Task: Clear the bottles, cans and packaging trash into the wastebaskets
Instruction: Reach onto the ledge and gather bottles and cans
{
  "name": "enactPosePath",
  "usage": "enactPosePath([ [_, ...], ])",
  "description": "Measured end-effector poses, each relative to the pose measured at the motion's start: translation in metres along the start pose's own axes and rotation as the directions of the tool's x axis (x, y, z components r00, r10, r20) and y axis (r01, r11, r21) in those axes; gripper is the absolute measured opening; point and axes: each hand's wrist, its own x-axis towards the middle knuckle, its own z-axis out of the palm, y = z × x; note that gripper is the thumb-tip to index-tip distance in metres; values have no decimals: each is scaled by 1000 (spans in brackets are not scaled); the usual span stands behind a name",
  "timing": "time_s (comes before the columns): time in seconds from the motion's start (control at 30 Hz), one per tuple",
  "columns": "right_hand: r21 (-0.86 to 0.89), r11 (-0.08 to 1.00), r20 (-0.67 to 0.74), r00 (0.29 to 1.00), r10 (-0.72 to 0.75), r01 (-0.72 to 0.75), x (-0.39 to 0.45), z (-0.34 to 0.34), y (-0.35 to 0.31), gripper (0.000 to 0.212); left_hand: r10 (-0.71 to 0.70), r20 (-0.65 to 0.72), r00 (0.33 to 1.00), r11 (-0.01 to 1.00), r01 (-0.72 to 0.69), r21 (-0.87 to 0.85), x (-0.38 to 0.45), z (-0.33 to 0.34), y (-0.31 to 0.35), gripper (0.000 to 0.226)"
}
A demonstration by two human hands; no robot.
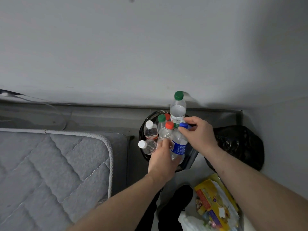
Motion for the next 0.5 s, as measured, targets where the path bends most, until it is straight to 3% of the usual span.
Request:
enactPosePath([
  [0.1, 95, 995, -267, 963, 25, 0, -27, -5, 14, 32, -3, -25, 1000, 999, 5, 44, 1, 16, 7, 46],
  [0.17, 157, 984, -381, 913, 143, -88, -51, -3, 32, 37, -21, -26, 999, 998, 22, 52, -2, 23, 11, 44],
  [0.23, 209, 953, -337, 899, 281, -220, -71, 5, 52, 52, -51, -17, 999, 998, 51, 33, -4, 30, 11, 41],
  [0.33, 200, 924, -192, 912, 363, -326, -82, 19, 74, 71, -65, -3, 998, 997, 65, 38, -7, 35, 9, 39],
  [0.5, 201, 910, -86, 919, 384, -362, -77, 23, 96, 64, -67, 0, 998, 991, 67, 119, -4, 36, 5, 32],
])
